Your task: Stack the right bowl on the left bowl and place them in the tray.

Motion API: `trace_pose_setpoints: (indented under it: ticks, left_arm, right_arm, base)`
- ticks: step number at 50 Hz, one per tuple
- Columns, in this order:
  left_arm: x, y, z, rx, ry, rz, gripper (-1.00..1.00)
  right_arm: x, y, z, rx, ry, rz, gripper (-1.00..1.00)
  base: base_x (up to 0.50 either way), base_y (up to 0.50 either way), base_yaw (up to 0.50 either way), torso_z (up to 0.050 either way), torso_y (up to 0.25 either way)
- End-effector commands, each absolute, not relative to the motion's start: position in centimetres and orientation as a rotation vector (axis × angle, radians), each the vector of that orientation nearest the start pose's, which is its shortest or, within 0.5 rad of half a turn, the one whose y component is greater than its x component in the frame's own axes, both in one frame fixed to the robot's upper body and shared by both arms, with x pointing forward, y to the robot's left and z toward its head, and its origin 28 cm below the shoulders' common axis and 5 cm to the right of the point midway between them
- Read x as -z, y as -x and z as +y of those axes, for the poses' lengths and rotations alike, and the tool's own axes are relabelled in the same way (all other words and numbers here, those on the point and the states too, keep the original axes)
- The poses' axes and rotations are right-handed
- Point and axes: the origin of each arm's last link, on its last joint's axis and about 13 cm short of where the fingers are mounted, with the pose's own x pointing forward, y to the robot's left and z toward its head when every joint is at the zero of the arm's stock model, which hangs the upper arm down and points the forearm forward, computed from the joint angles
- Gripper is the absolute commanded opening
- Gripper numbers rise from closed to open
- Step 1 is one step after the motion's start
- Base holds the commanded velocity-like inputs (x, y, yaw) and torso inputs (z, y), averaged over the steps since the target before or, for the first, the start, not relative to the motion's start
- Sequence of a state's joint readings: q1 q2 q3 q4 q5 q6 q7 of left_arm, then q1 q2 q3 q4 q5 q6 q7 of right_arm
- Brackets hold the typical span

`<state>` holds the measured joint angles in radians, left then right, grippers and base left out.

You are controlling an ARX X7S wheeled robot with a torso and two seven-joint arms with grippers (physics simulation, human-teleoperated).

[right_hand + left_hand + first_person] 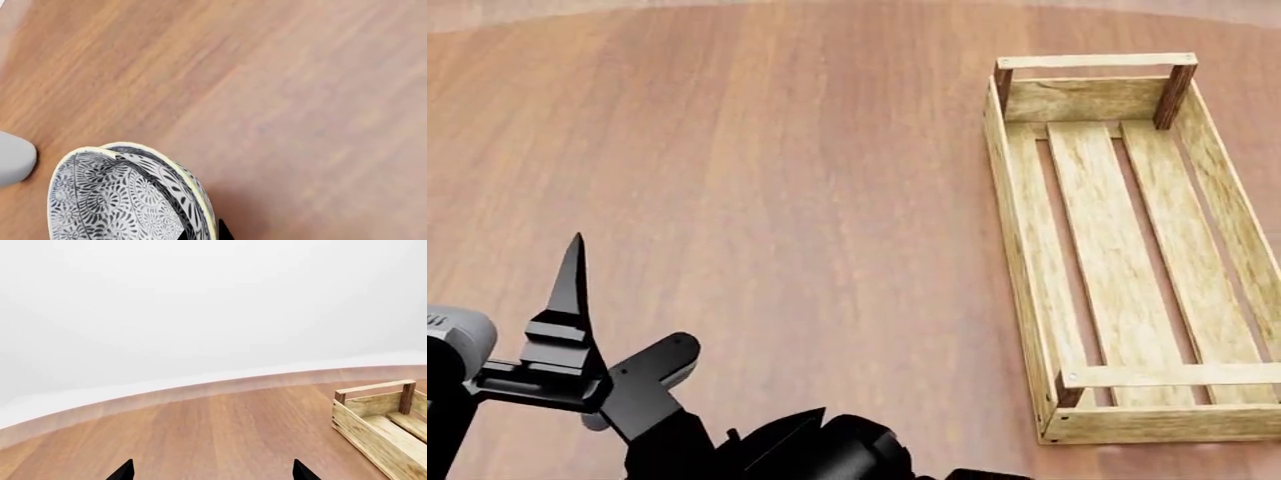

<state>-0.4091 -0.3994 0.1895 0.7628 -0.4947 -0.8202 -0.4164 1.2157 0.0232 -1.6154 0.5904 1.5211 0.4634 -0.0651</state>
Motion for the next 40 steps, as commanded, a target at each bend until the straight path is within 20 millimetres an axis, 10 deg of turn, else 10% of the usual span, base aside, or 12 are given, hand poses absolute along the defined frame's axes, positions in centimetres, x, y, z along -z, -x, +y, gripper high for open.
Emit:
trace_pose_setpoints:
  ticks: [1, 40]
  left_arm:
    - [-18.8, -22.4, 21.3, 0.067, -0.087, -0.251, 1.00]
    - [-18.4, -22.8, 21.4, 0.072, -0.077, -0.242, 1.00]
  right_arm:
    - [-12.3, -32.3, 5.2, -1.063, 0.044, 0.718, -1.00]
    - [-28.7, -41.4, -3.2, -0.506, -0.271, 0.410, -1.00]
  base:
    - [0.00, 0.00, 0.00, 0.000, 0.000]
    - [0.00, 0.00, 0.00, 0.000, 0.000]
